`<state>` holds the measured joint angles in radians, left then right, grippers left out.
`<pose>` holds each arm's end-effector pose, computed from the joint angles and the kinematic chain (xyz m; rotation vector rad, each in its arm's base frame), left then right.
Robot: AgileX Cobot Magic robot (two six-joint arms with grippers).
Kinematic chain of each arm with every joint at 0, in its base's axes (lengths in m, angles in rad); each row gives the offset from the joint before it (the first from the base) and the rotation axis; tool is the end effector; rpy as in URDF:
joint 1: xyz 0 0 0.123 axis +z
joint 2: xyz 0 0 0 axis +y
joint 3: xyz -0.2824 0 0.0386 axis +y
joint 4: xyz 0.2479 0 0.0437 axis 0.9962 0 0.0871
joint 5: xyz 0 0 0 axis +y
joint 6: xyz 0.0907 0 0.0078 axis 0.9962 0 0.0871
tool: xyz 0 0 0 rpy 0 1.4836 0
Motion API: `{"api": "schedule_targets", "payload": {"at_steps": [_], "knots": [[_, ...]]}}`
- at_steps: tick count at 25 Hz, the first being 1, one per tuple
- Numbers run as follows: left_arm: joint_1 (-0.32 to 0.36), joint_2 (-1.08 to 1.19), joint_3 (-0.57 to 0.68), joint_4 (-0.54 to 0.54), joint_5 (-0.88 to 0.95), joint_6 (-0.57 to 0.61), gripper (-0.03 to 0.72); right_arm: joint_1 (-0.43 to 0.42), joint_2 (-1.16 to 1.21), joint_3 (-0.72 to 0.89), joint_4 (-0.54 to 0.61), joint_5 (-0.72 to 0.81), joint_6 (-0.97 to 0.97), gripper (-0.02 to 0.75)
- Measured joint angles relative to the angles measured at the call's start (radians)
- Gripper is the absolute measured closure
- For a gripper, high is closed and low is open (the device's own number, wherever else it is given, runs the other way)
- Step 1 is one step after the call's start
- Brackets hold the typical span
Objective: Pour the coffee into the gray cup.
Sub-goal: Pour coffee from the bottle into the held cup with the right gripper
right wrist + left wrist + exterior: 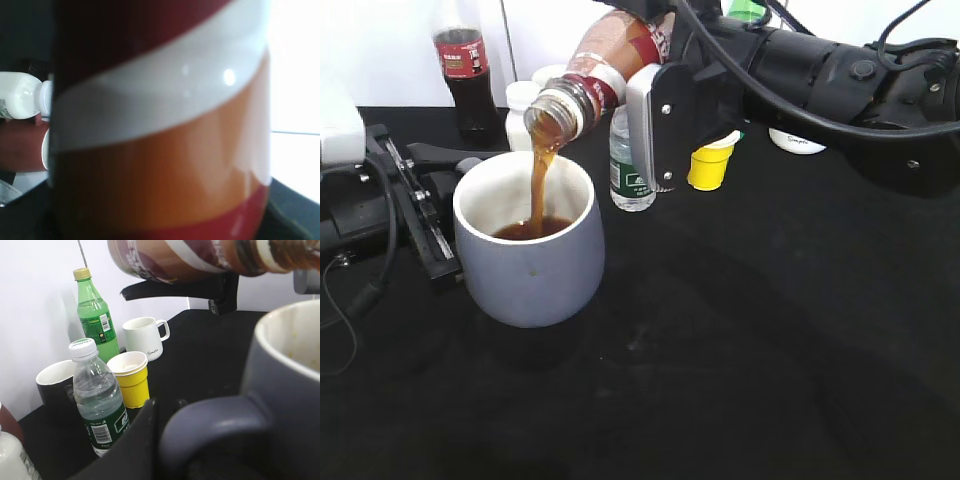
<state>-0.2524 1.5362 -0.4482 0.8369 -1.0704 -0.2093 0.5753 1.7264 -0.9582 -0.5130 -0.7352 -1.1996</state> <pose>0.2285 -0.1201 0.1993 0.9331 1.4090 -0.5750 0.2996 0.2300 0.2539 -1.5272 0.5061 -0.5297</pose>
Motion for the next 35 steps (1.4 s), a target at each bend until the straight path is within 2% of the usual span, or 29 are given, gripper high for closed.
{"api": "schedule_targets", "payload": {"at_steps": [35], "knots": [[0.0, 0.0, 0.0, 0.0, 0.005, 0.001, 0.629, 0.0, 0.0, 0.0, 0.004, -0.031, -0.051, 0.226]]}}
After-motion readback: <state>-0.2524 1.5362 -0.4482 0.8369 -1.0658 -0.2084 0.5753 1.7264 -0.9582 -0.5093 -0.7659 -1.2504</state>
